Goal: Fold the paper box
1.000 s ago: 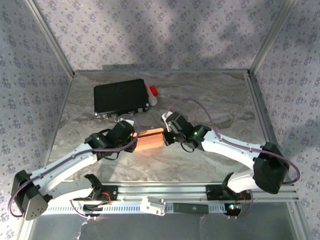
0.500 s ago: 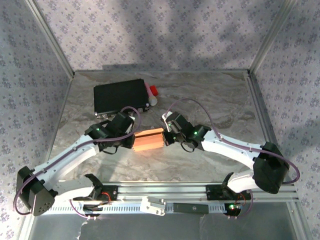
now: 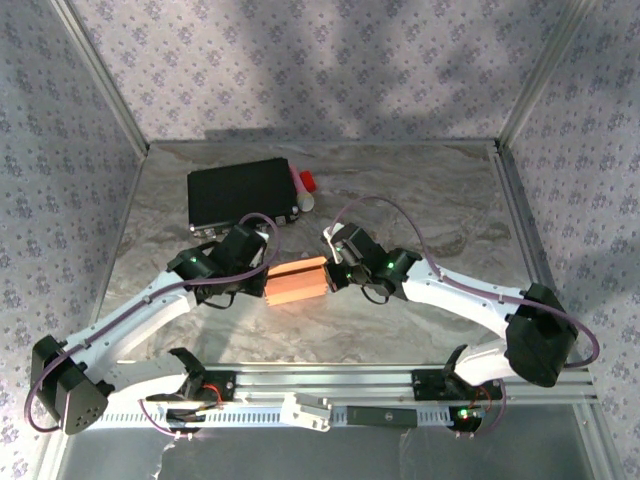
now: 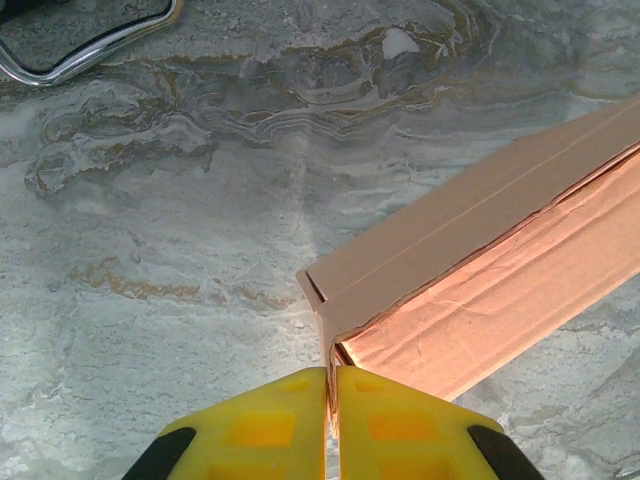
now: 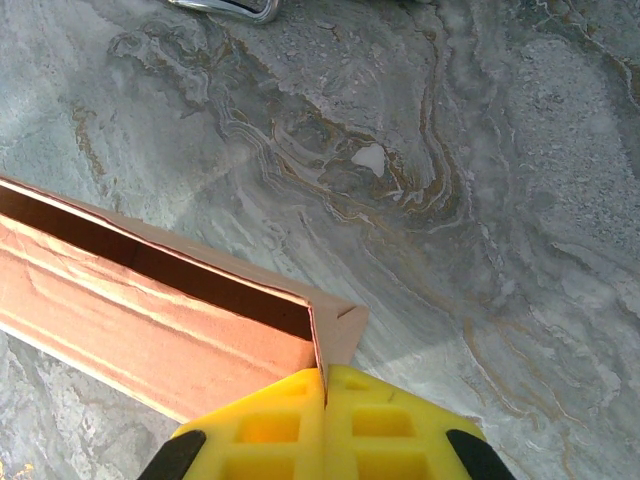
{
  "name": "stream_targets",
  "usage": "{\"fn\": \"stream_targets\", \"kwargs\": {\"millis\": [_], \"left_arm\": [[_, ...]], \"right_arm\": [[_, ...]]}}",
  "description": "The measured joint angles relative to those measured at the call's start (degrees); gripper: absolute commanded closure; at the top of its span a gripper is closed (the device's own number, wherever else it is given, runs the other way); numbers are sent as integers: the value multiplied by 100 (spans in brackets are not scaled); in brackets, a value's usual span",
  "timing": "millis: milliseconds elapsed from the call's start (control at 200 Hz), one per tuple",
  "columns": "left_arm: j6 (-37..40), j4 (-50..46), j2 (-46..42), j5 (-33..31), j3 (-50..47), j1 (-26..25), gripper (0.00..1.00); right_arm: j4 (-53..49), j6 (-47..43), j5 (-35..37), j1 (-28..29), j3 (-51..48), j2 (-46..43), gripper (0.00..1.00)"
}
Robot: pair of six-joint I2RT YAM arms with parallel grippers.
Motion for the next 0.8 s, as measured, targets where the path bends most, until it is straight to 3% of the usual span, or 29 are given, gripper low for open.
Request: {"fn": "stream_targets", "kwargs": {"millis": [115, 800], "left_arm": [[-22, 26, 4, -20, 0, 0, 100], [-914, 157, 245, -15, -13, 0, 100]], "right_arm": [[-17, 4, 2, 0, 2, 0, 100], [-114, 905, 245, 131, 258, 299, 100]]}}
